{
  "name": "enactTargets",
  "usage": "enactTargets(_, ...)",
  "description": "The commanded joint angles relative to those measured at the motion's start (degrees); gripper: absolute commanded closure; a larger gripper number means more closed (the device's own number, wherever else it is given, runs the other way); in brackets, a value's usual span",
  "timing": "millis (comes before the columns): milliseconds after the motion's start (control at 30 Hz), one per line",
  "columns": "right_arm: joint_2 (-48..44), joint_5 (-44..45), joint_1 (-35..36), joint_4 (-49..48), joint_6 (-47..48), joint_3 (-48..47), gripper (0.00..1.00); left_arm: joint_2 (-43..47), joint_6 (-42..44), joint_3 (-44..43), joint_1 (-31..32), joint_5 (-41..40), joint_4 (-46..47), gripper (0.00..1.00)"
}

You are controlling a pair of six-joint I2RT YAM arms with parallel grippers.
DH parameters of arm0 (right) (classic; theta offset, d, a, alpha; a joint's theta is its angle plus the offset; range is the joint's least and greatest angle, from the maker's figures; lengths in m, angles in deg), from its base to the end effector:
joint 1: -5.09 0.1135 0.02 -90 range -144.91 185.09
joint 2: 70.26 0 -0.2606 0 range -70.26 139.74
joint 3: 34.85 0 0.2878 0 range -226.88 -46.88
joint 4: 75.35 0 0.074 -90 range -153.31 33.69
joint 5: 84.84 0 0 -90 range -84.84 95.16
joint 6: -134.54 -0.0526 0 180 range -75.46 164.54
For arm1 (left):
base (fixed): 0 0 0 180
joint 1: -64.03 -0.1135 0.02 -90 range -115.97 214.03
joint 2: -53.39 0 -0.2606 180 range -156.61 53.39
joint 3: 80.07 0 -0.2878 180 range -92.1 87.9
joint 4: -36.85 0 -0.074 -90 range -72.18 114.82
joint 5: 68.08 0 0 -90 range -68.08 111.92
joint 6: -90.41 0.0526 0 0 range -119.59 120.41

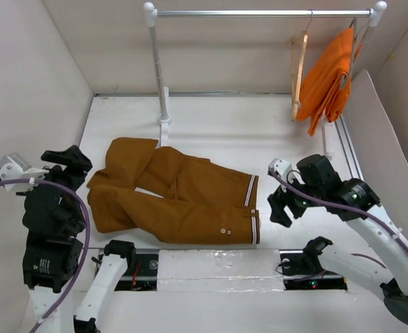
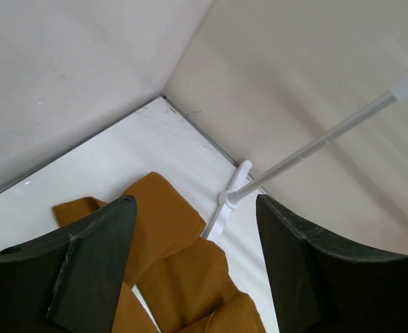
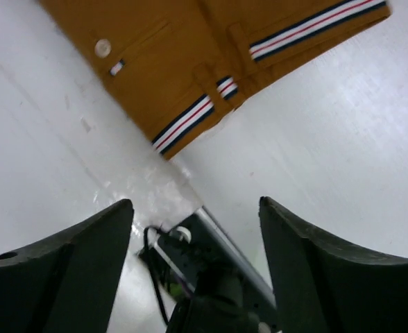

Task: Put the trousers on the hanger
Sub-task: Flatten out the trousers at the center of the board.

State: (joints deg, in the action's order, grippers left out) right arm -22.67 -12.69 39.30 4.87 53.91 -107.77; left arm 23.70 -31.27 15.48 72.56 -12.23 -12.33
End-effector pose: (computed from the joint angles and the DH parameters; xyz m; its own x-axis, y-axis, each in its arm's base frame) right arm 0.1363 0.1121 0.3275 -0.5566 -0.5658 -0.6083 -0.7820 0.6040 0.1538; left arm 0.0802 0.0178 0.4891 0.3075 -0.4856 -0.8183 -0.3152 0.7594 -0.5691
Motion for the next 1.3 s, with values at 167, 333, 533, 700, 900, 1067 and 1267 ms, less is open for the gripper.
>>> enactTargets(167, 7.1, 7.3, -7.3, -40.6, -7.6, 16.0, 0.89, -19.0, 5.8, 13.3, 0.2, 23.9, 12.8, 0.30)
enactTargets(333, 14.4, 8.5, -9.5, -62.8, -12.5, 22.5, 0.19, -35.6, 6.3, 12.3, 0.7, 24.2, 15.5, 0.21)
enactTargets(533, 27.1, 10.6, -9.1, -73.8, -18.4, 24.8, 0.14, -47.4, 8.0, 7.1, 0.7, 22.6, 14.6, 0.11)
enactTargets(700, 34.7, 12.5, -6.3, -85.9, -24.8, 30.9, 0.17, -49.1, 6.9, 11.2, 0.7, 25.1, 17.6, 0.12)
enactTargets(900, 38.8, 14.1, -5.7, -93.0, -29.3, 34.7, 0.86, -48.3, 7.1, 10.3, 0.7, 25.2, 16.1, 0.13)
enactTargets(1067, 20.0, 22.1, -16.7, -78.4, -27.6, 34.6, 1.00, -46.7, 8.6, 9.2, 0.7, 23.8, 13.2, 0.22)
enactTargets(1267, 11.7, 37.5, -32.5, -60.3, -19.6, 18.2, 1.00, -45.1, 9.4, 9.9, 0.7, 22.3, 10.3, 0.26)
